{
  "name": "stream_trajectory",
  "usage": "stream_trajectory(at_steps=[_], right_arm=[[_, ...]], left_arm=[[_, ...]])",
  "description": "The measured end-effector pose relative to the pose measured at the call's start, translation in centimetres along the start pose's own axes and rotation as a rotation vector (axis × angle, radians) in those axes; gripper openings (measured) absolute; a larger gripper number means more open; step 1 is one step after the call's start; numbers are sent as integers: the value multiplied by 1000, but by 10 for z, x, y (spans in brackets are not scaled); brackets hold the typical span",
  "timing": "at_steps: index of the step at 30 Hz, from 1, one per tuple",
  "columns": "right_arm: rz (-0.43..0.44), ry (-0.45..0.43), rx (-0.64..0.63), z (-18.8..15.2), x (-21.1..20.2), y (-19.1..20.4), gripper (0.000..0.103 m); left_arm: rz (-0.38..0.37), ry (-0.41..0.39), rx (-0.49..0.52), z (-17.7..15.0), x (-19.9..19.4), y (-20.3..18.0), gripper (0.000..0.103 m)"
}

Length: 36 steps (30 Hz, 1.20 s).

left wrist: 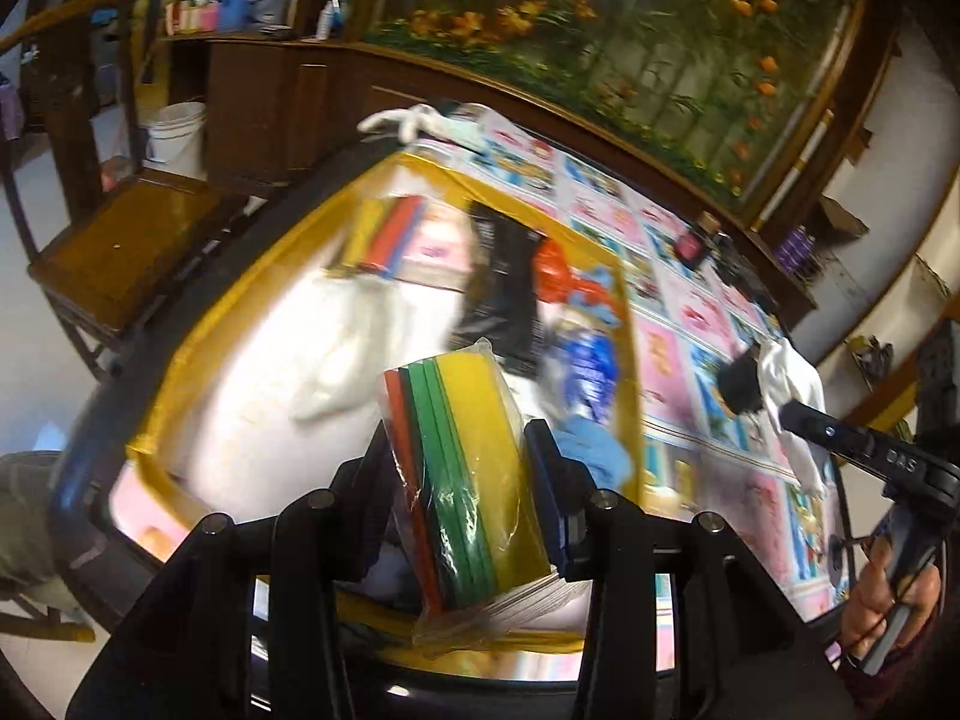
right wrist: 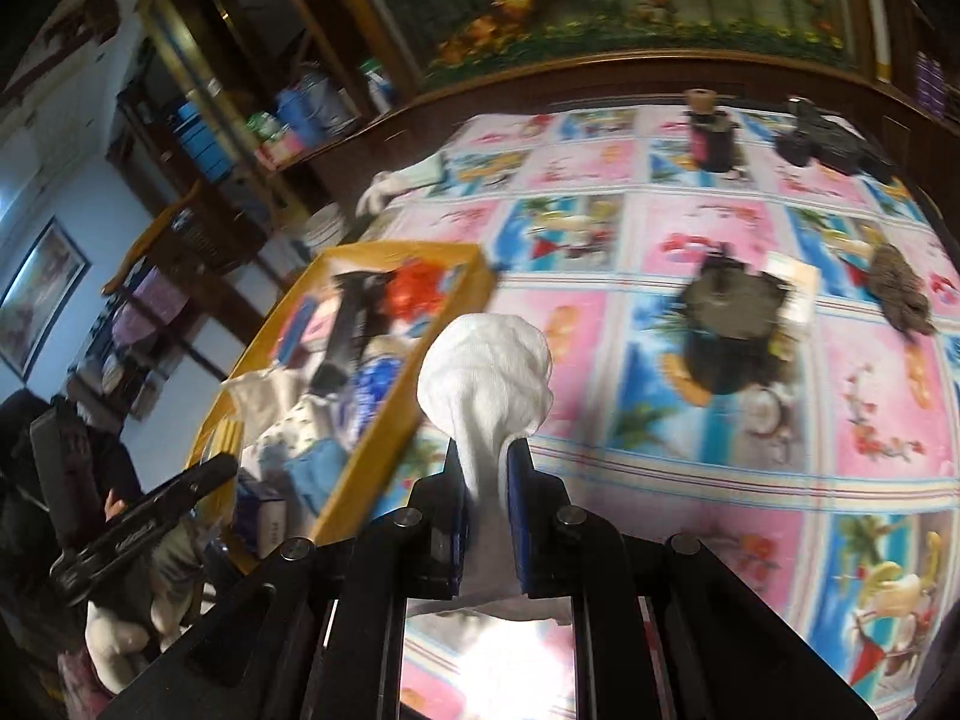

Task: Organize soft objects
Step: 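Lower foam strips and white cloth into the tray, open both tools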

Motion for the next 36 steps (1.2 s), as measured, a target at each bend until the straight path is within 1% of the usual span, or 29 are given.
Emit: stream_trajectory(at_steps=[5,7,8,9,11,13,18,19,21,23,24,25,26,27,28,29,30,33,34,36], right_arm=[[47,51,-53,12,24,42,12],[52,68,-80,18,34,59,12],[56,77,-90,22,42,68,12],[65,90,-102,25,49,77,12],[75,111,-120,33,65,92,12],[72,126,-143,42,83,110,12],[63,166,-170,63,124,138,12],[61,172,-170,68,133,143,12],[64,184,-167,77,151,152,12],[70,194,-164,87,167,162,13],[69,194,-167,90,173,165,17],[66,192,-171,96,183,170,17],[55,196,-177,99,191,172,23],[42,205,-185,101,197,173,32],[37,204,-190,101,199,174,36],[42,186,-192,102,197,176,42],[44,163,-197,102,191,176,48],[39,117,-214,95,168,171,56],[31,99,-220,92,159,169,58],[11,66,-232,84,143,162,65]], left_arm=[[110,-11,-38,12,5,41,40],[148,-3,-53,16,12,57,44],[154,9,-58,16,15,63,49],[152,21,-69,16,19,68,53],[115,25,-88,14,22,73,53],[94,10,-89,12,19,72,53],[44,-24,-106,9,5,69,61],[41,-36,-110,9,1,68,63],[50,-56,-115,8,-7,68,71],[60,-76,-118,9,-14,68,72],[76,-82,-115,10,-16,68,72],[108,-87,-111,10,-19,68,72],[134,-90,-108,10,-21,69,72],[157,-95,-104,10,-22,68,72],[179,-105,-97,10,-25,67,72],[203,-114,-90,10,-28,67,72],[233,-124,-82,10,-31,67,72],[293,-158,-51,10,-38,60,72],[313,-169,-40,11,-41,57,72],[340,-188,-19,10,-46,53,72]])
Point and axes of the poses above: each gripper's, at about its wrist camera, not at the fingertips, and x roughly the way its jaws point, y to its left, z to its top, the point moved 10 cm from there along x, roughly the way its jaws point, and after that the axes turned 12 degrees about y, right-handed, at the moved point
